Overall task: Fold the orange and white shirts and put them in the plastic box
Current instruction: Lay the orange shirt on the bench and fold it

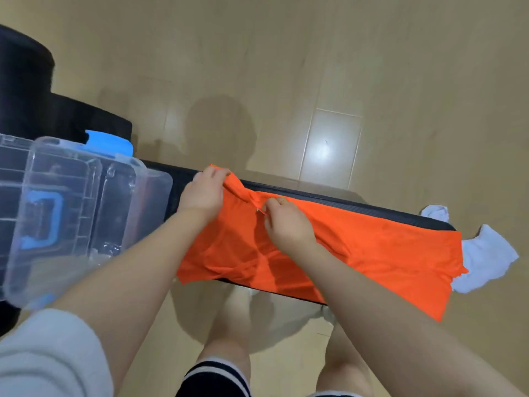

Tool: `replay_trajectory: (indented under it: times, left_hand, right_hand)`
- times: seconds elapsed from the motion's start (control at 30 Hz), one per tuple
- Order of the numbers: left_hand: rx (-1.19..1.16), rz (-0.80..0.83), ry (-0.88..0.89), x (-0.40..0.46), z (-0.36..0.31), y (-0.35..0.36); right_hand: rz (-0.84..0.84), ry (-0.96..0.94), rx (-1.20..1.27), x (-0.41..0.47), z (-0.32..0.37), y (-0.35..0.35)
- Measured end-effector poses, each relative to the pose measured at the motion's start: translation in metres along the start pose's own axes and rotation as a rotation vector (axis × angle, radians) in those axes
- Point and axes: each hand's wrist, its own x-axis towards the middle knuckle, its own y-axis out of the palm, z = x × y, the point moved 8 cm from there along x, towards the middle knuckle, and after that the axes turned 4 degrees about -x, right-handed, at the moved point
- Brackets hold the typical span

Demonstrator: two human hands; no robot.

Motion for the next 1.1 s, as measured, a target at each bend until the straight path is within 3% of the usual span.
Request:
replay_trajectory:
  times: [0.13,0.3,0.47,0.57,0.7,0.8,0.97,1.1]
  left_hand:
    - [0.057,0.068,-0.04,0.051,0.026,-0.004]
    - [0.046,0.282,-0.249,0.075,0.051,0.022]
    - [-0.282,0.179,-0.127,0.065,0.041,-0.001]
    - [-0.454,0.11,0.166,0.041,0.023,-0.025]
    - [0.107,-0.078,0.649,-0.018,0.006,-0.016]
    - [0.443,-0.034,0.765,-0.048,0.012,0.016]
    - [0.472,0.044,0.709,-0.064,0.018,0.046]
    - [0.436,0.008,0.383,-0.064,0.05,0.054]
  right_hand:
    - [-0.084,0.166,-0.131,0.037,0.006,0.02]
    - [-0.192,0.178,-0.379,0.045,0.011,0.024]
    - [-0.196,0.164,-0.411,0.041,0.012,0.019]
    - [-0.193,0.129,-0.398,0.034,0.02,0.019]
    - [-0.144,0.13,-0.43,0.017,0.022,0.034]
    - [-0.143,0.163,-0.425,0.0,0.015,0.044]
    - [-0.19,0.143,-0.416,-0.022,0.0,0.045]
    - [-0.052,0.101,-0.336,-0.037,-0.017,0.062]
